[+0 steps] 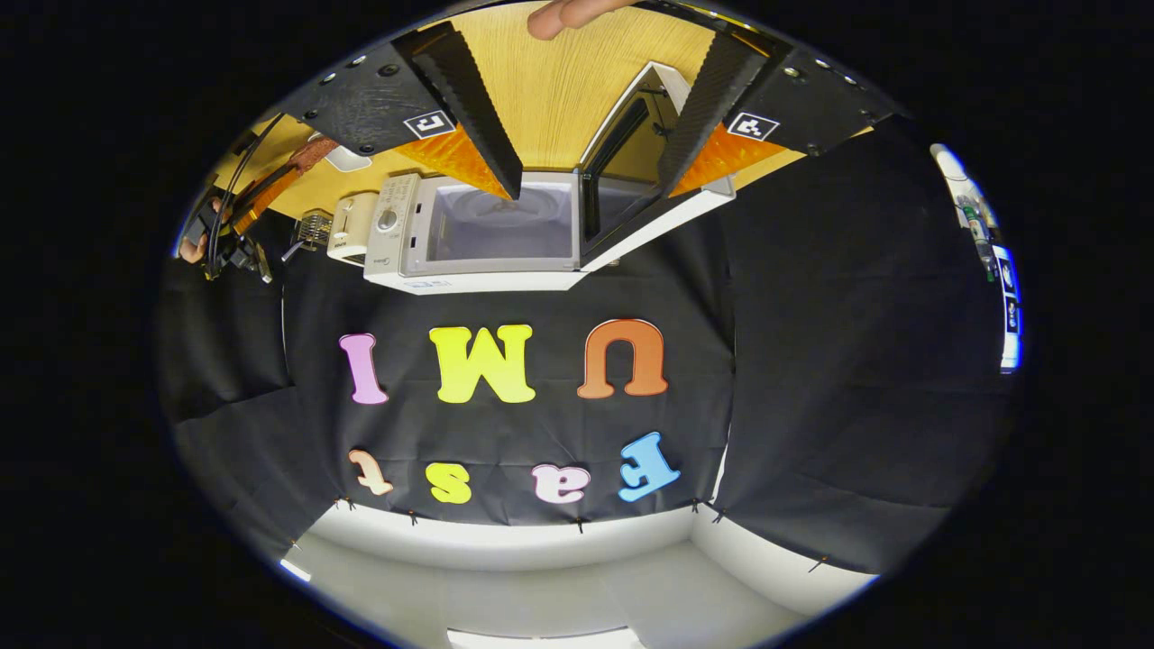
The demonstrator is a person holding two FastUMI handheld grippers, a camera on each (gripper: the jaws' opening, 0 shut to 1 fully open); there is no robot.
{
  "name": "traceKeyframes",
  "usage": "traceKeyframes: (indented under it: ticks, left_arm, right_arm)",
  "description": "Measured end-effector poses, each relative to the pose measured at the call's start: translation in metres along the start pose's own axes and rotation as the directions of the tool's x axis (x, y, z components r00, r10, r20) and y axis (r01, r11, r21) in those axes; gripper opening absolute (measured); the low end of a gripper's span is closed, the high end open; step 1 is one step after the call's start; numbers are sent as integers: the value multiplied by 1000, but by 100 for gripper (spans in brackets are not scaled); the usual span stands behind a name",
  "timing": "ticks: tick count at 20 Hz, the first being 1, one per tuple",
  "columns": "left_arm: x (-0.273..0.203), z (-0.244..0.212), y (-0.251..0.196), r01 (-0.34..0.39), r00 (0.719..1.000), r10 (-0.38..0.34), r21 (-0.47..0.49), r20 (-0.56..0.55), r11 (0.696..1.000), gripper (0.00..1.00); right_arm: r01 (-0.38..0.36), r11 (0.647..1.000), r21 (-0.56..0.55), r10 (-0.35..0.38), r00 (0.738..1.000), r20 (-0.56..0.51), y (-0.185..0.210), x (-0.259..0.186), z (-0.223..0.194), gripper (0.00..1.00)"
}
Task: Open the microwave oven with the left hand, put the food in, and close the microwave oven.
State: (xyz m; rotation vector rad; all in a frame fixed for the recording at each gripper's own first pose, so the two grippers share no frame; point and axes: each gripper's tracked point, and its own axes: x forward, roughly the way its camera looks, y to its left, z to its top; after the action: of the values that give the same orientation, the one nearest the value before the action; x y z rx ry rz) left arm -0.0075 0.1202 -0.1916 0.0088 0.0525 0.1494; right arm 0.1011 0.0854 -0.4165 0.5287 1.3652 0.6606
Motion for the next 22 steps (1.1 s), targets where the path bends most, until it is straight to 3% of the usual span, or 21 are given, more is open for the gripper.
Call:
traceKeyframes:
  ticks: [1,2,3,5,6,7,8,10,11,12,13,20,22]
  left_arm:
    - [-3,-3,-5,13,1000,-13,-5,-8,1000,94]
    - [-7,-7,-8,22,1000,-22,-7,-15,1000,94]
    - [-8,-10,-8,26,999,-26,-1,-22,1000,94]
    - [-13,-12,-10,33,999,-33,8,-27,999,94]
    - [-17,-11,-12,44,999,-44,2,-29,999,94]
    - [-21,-11,-14,52,998,-52,0,-26,999,93]
    - [-24,-9,-13,55,998,-55,2,-20,998,94]
    - [-31,-6,-15,65,998,-65,2,-13,998,94]
    - [-33,-4,-15,73,997,-73,1,-8,997,94]
    - [-36,-2,-16,80,997,-80,-1,1,997,94]
    - [-40,-1,-15,86,996,-86,-6,8,996,94]
    - [-66,5,-11,154,987,-152,-40,43,987,94]
    - [-73,8,-8,169,984,-167,-41,62,985,94]
  right_arm:
    - [-28,999,20,28,999,-20,4,2,-4,50]
    - [-52,998,42,54,998,-32,7,6,-4,59]
    - [-68,995,68,70,997,-41,9,8,-5,52]
    - [-81,992,101,88,994,-65,10,10,-11,17]
    - [-80,991,105,87,994,-62,11,8,-11,12]
    - [-80,992,95,85,995,-54,14,7,-11,12]
    - [-78,993,84,82,996,-44,18,3,-13,19]
    - [-52,996,67,52,999,-11,21,-4,-16,17]
    - [-38,998,57,38,999,7,23,-9,-16,7]
    - [-32,998,52,31,999,27,27,-16,-18,16]
    - [-29,999,46,27,999,43,31,-22,-21,17]
    - [-37,999,15,33,983,182,75,-39,-39,11]
    - [-67,998,17,62,973,222,99,-35,-39,11]
